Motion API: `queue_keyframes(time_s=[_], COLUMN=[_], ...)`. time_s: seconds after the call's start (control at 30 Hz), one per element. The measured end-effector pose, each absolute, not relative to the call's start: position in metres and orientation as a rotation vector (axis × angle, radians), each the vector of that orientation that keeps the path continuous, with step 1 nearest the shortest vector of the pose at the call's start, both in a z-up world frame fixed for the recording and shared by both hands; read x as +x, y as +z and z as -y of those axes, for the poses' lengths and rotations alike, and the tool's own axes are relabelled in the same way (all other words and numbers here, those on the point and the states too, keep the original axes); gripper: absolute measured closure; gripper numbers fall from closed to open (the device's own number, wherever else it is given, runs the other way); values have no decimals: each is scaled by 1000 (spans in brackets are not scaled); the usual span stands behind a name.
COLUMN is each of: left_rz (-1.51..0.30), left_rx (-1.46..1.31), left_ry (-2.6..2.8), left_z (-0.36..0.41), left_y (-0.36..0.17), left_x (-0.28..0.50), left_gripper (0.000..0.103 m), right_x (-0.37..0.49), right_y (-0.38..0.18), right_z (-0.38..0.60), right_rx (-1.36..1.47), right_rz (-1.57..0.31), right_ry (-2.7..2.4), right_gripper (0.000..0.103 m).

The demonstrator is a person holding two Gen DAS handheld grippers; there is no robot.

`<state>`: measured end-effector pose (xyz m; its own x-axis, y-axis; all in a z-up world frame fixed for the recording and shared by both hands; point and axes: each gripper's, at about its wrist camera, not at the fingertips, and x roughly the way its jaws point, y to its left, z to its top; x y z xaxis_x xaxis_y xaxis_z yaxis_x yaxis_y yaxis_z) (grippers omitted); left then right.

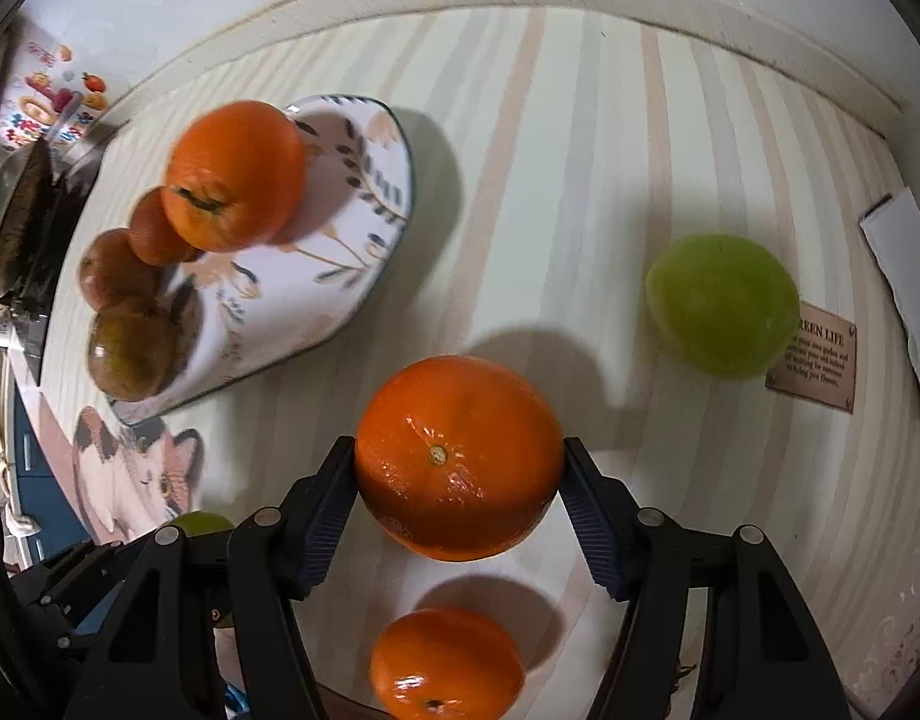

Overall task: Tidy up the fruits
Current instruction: 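Set the green apple on the plate with left tool while right sets the orange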

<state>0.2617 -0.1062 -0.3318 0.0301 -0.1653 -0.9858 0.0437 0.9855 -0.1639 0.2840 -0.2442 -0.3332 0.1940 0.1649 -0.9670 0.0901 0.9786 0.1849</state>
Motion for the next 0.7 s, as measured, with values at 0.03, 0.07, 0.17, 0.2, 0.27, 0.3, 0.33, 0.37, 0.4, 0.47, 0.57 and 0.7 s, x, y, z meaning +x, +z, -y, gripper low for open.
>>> queue_keyframes(time_s=[0.03, 0.07, 0.17, 0.2, 0.27, 0.3, 0.33, 0.37, 0.4, 0.47, 0.57, 0.7], left_rz=[-1515, -1506, -1460, -1449, -1424, -1412, -1408, -1408, -1412, -1430, -1456, -1500], left_rx=[-114, -121, -157, -162, -165, -165, -160, -158, -166, -167, -152, -119], left_ry=[-167, -170, -176, -174, -165, -158, -158, -156, -149, -150, -130, -104], left_z=[105, 105, 98, 90, 80, 77, 70, 65, 60, 54, 43, 35], left_y=[-322, -316, -291, -286, -277, -271, -270, -269, -268, -271, -281, -292], left_x=[267, 270, 292, 299, 319, 329, 335, 342, 351, 363, 381, 402], left_gripper=[49, 49, 49, 49, 49, 49, 49, 49, 49, 49, 49, 49], right_x=[284, 285, 290, 292, 298, 301, 304, 307, 310, 316, 322, 333], right_y=[-330, -325, -310, -305, -298, -294, -292, -291, -292, -295, -302, -320], right_z=[242, 241, 231, 229, 224, 221, 217, 215, 211, 203, 196, 179], right_rx=[219, 224, 235, 243, 257, 258, 255, 257, 264, 276, 311, 378], right_rz=[-1371, -1359, -1331, -1323, -1311, -1306, -1302, -1301, -1300, -1299, -1304, -1332], right_ry=[62, 75, 112, 126, 155, 166, 181, 191, 204, 229, 256, 296], right_gripper=[34, 34, 34, 34, 34, 34, 34, 34, 34, 34, 34, 34])
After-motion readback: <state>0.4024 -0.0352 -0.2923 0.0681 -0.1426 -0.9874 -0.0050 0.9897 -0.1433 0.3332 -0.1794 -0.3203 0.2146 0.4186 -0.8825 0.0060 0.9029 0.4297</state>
